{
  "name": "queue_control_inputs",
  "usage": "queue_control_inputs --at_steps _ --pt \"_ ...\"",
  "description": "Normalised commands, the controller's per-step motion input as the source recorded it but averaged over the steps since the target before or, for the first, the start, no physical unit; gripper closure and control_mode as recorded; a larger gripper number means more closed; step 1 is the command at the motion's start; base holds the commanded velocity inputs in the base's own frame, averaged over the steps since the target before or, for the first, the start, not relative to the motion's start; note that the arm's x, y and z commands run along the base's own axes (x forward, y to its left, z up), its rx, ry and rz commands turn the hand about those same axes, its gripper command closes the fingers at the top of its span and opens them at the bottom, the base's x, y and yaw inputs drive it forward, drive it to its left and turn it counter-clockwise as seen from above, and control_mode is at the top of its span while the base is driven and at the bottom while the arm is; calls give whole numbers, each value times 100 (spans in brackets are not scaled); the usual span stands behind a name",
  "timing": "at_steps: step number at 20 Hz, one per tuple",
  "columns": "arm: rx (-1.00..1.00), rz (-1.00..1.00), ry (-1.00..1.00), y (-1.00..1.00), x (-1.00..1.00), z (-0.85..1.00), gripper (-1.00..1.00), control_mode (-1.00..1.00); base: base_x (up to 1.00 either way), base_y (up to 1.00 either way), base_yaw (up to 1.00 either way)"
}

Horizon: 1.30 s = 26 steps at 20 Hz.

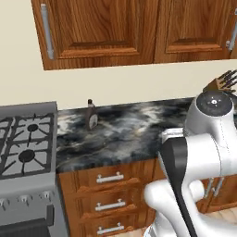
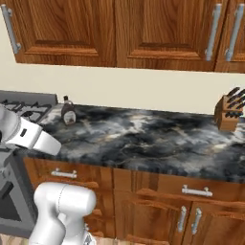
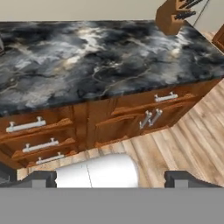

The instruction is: Take 2 condiments from the cabinet and move them on the counter near the stove.Make sure the condiments are lined up with each other, next to each other.

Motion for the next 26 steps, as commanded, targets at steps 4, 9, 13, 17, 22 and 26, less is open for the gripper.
queue_control_inputs --at_steps 4,9,13,17,22,26 --pt "0 0 0 0 0 0 -100 100 3 -81 -79" --pt "0 0 0 0 0 0 -100 100 2 -66 -88" --pt "0 0 0 0 0 0 -100 100 6 -75 -85" --pt "0 0 0 0 0 0 -100 100 22 -78 -79" --pt "0 0 0 0 0 0 -100 100 70 -73 -60" --pt "0 0 0 0 0 0 -100 100 100 -14 -21"
